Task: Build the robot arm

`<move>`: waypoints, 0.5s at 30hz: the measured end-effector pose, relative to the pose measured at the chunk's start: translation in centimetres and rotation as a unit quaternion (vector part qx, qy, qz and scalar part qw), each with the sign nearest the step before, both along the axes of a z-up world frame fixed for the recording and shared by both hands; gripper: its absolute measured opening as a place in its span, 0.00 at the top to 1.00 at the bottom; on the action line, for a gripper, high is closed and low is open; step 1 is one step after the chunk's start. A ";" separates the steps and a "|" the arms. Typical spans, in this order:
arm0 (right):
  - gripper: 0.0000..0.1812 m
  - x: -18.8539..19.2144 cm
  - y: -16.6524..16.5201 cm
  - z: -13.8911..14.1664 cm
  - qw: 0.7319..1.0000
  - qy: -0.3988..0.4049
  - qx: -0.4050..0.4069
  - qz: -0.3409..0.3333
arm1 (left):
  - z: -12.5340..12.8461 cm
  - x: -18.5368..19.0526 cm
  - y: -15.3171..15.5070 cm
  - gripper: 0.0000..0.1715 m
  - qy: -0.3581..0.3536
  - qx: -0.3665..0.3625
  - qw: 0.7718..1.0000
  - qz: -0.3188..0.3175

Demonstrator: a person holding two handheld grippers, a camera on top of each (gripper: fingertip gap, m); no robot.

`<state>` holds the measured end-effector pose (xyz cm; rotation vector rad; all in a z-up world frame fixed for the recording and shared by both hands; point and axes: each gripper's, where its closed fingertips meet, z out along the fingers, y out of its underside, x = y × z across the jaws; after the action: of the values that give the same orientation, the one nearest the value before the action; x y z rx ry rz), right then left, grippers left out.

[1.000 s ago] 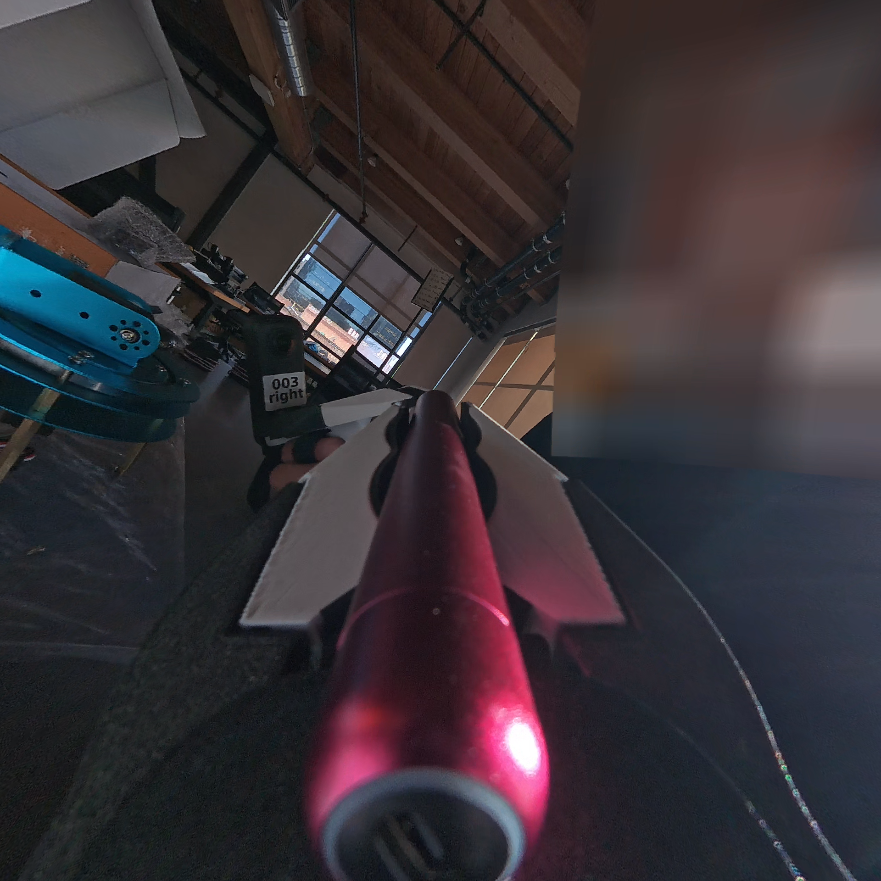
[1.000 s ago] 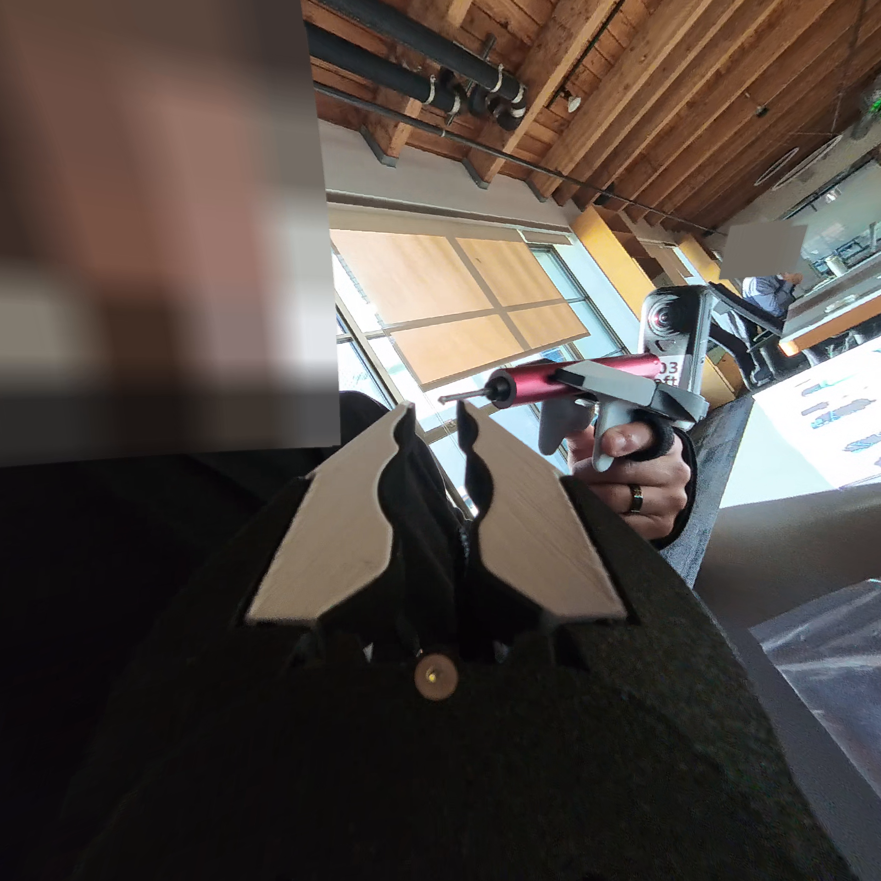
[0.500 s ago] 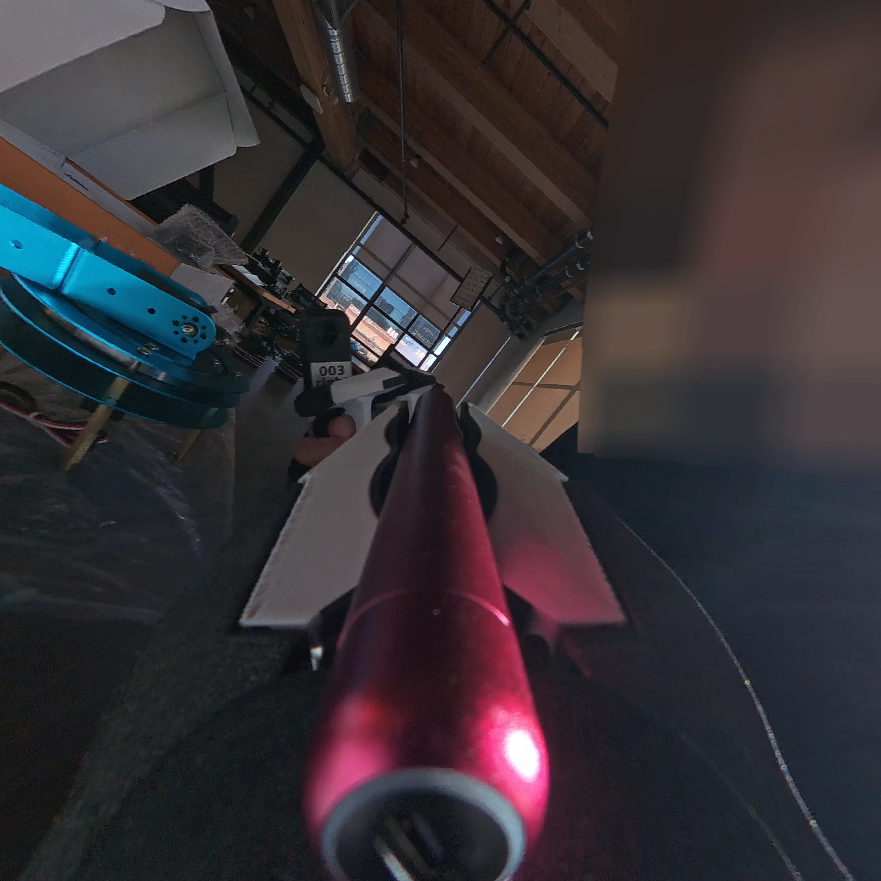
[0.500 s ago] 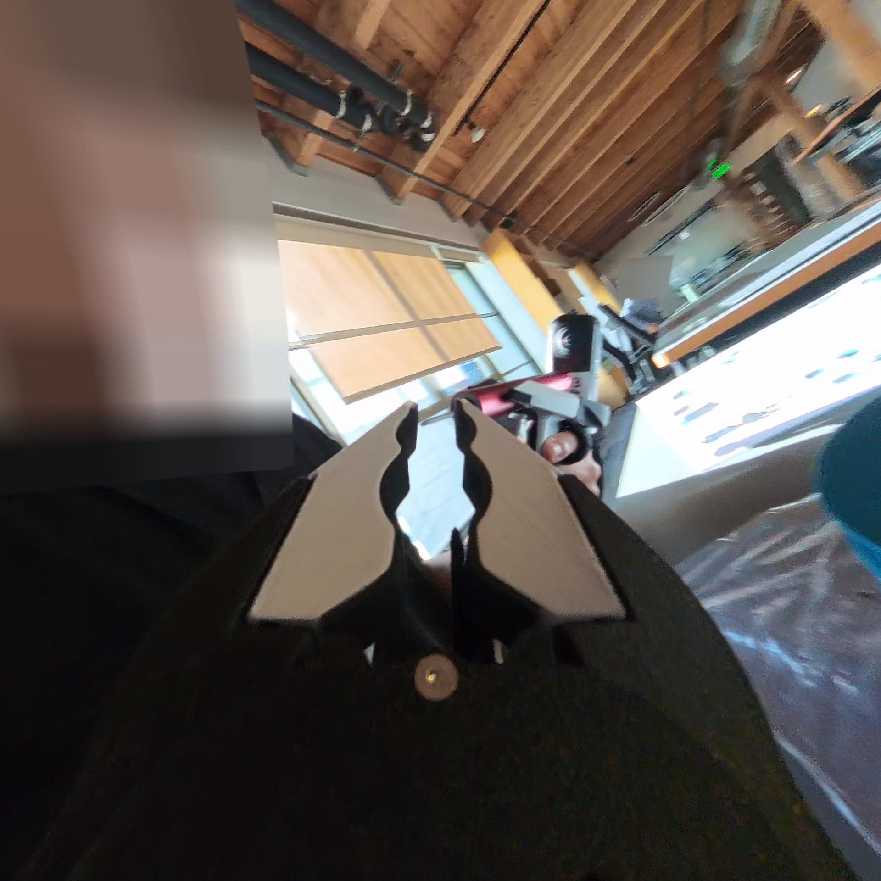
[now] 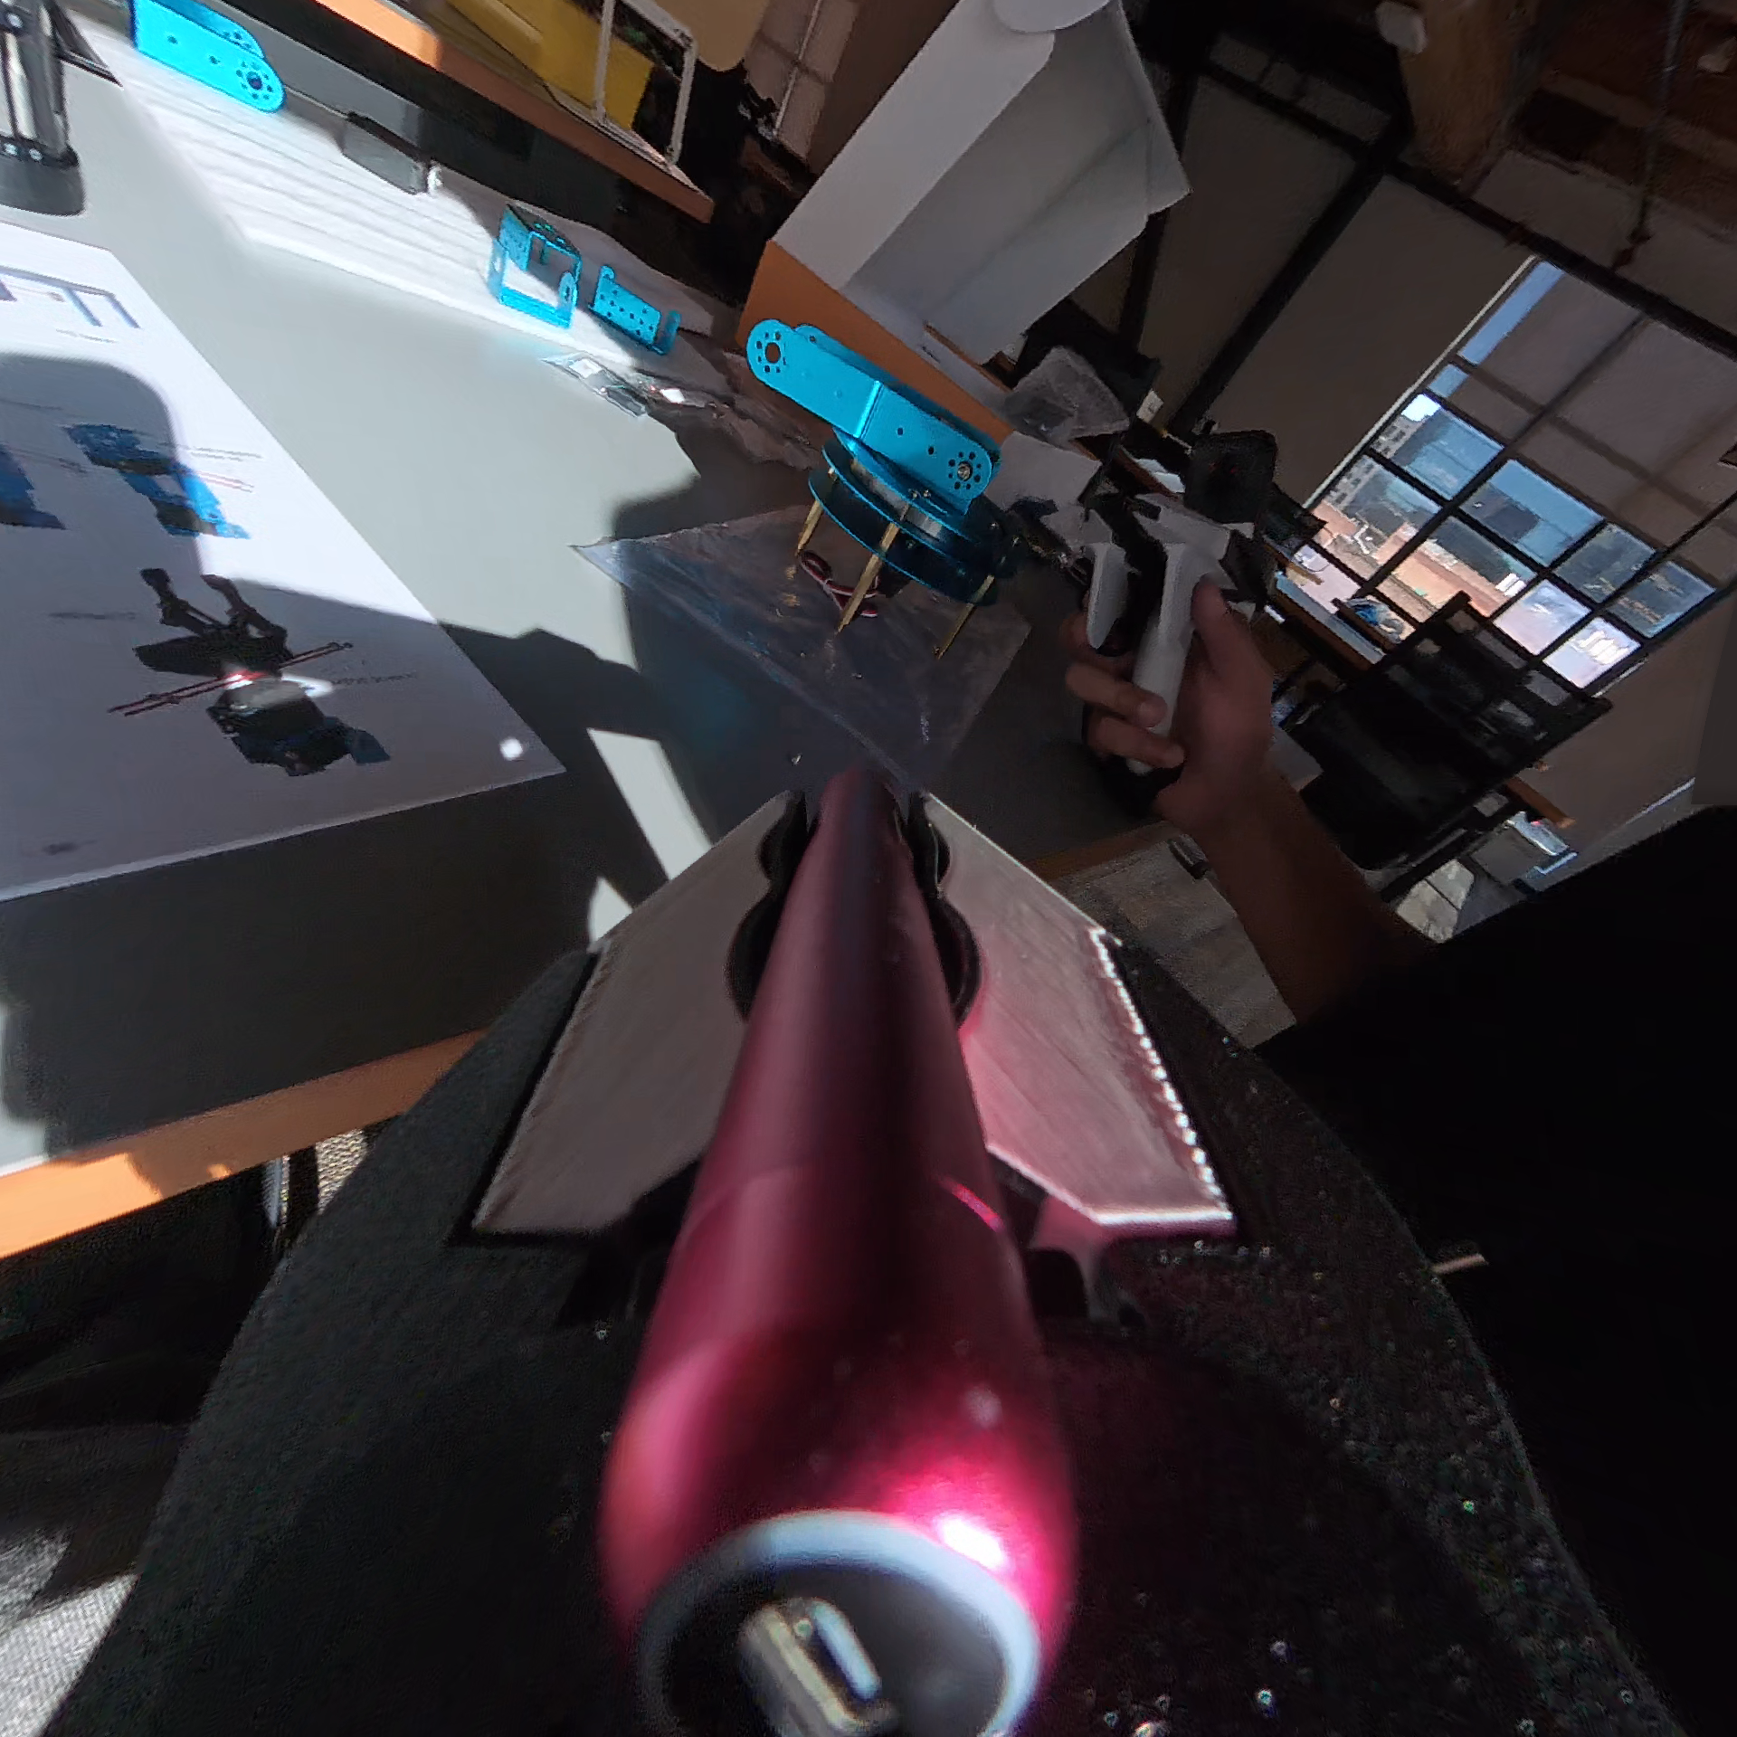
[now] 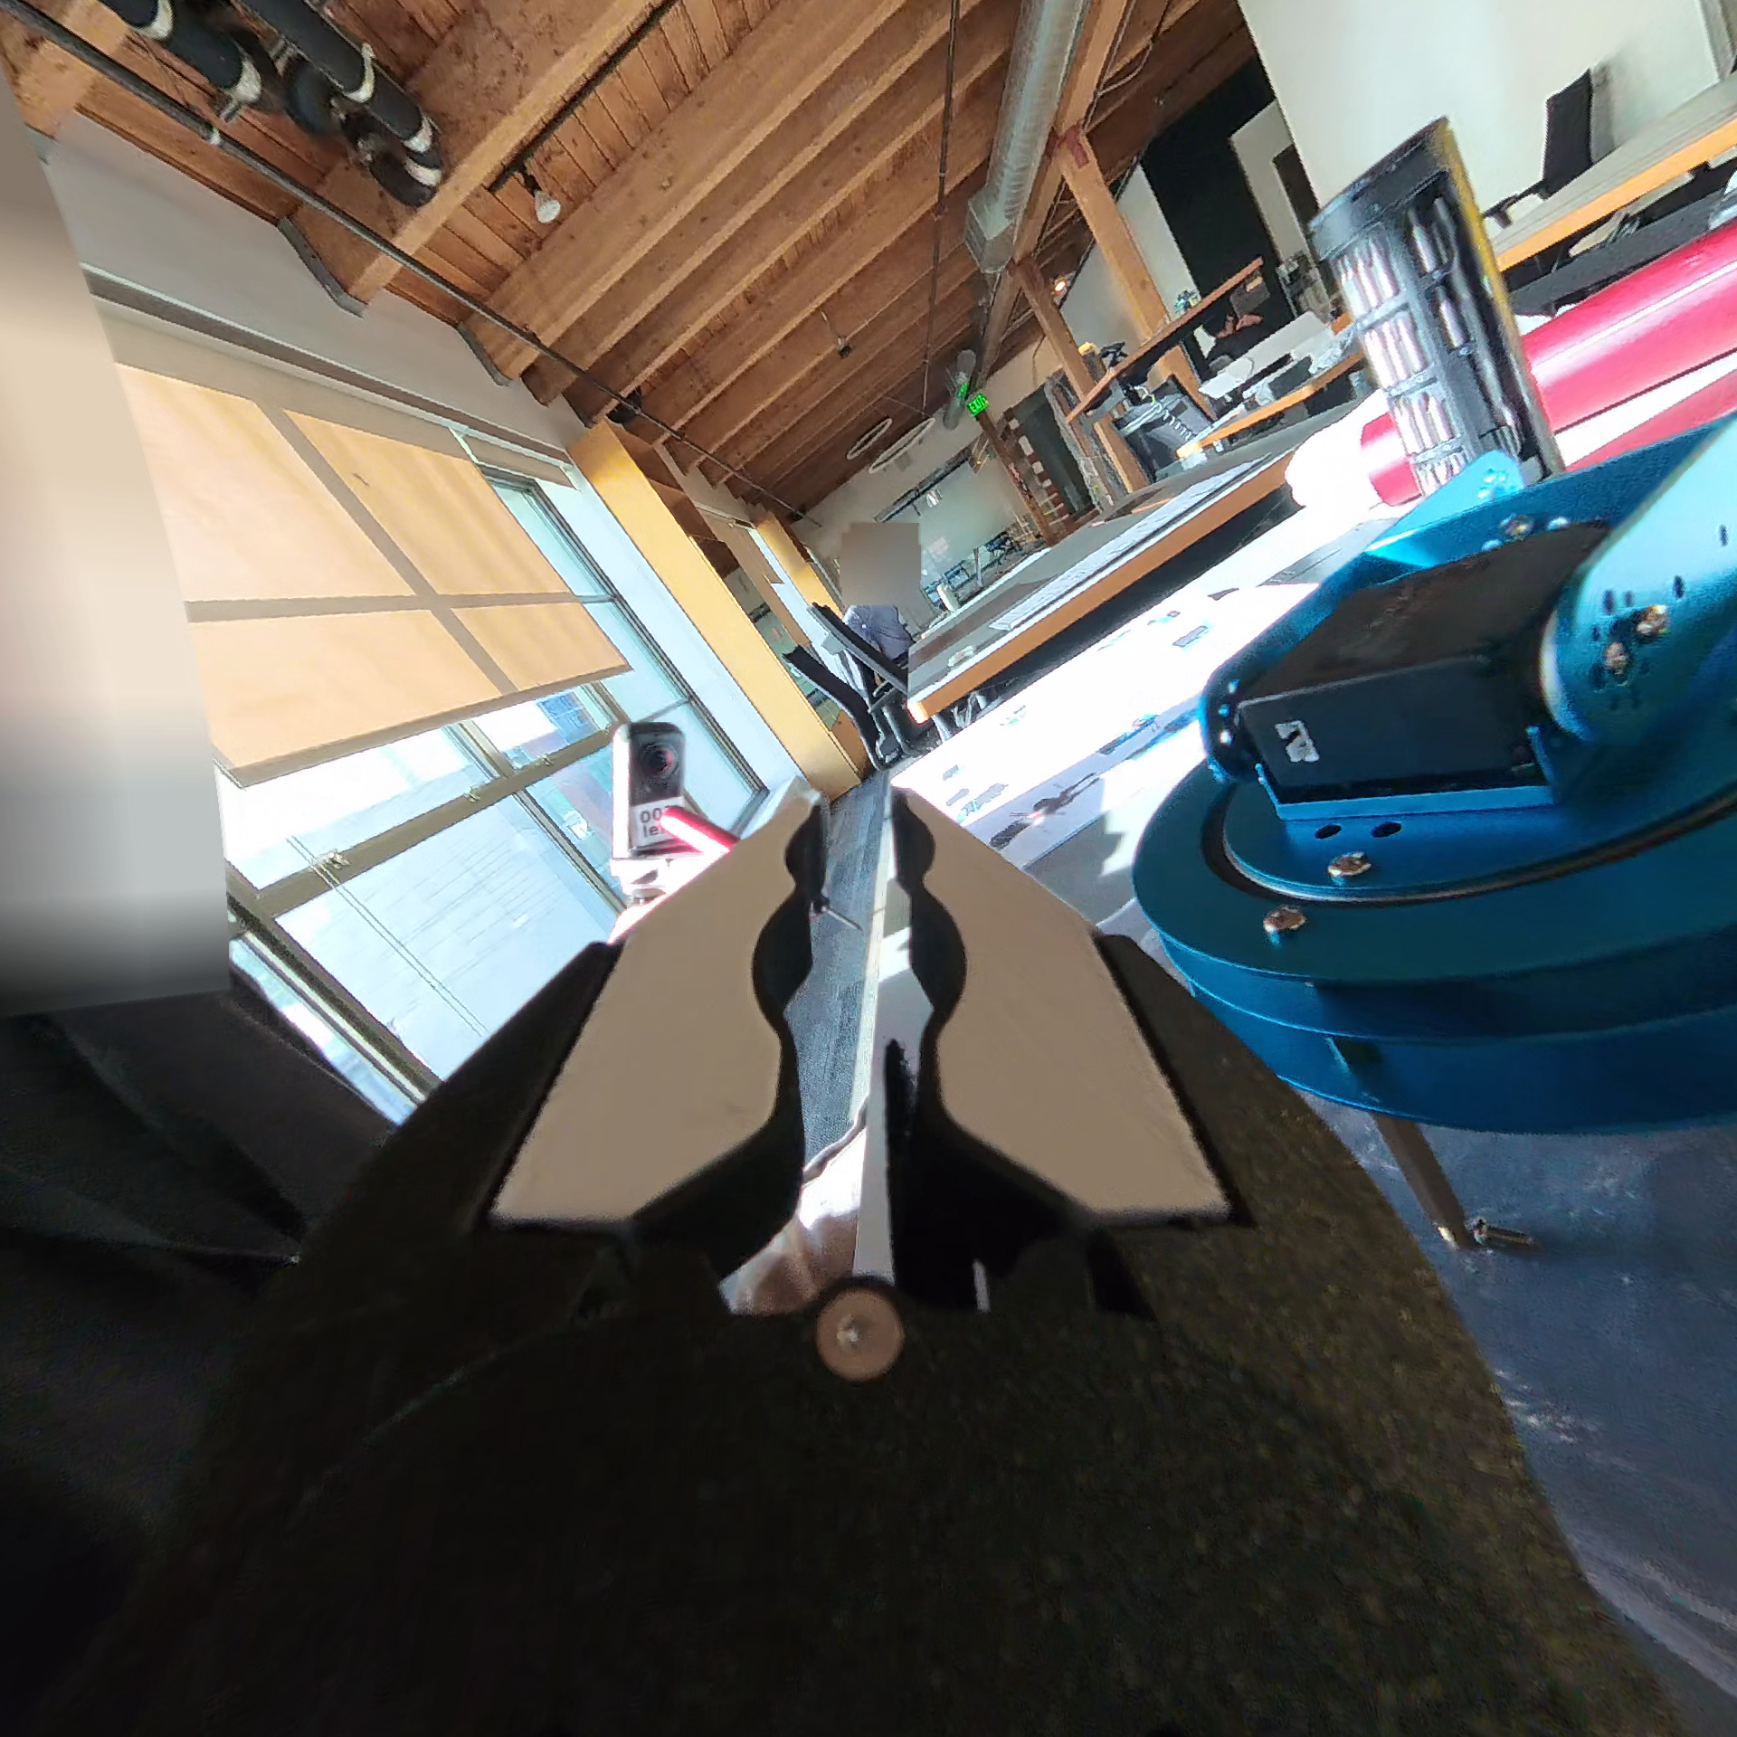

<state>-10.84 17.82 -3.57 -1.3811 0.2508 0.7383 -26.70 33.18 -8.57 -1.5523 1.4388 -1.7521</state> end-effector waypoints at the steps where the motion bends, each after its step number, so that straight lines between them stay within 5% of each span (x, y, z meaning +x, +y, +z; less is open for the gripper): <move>1: 0.93 -0.1 0.1 0.0 1.000 -0.003 -0.001 0.002 | -0.2 0.0 -0.2 0.87 -0.003 0.007 1.000 0.010; 8: 0.91 -0.3 0.3 -0.3 1.000 -0.013 -0.011 -0.006 | -1.7 3.5 -0.1 0.87 -0.004 0.097 0.990 0.102; 15: 0.91 -0.1 0.3 -0.3 1.000 -0.005 -0.010 -0.003 | -2.3 5.9 0.4 0.87 0.009 0.111 0.988 0.105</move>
<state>-10.95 18.13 -3.90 -1.4026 0.2555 0.7257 -20.81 33.59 -10.88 -1.5425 1.3694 -1.4105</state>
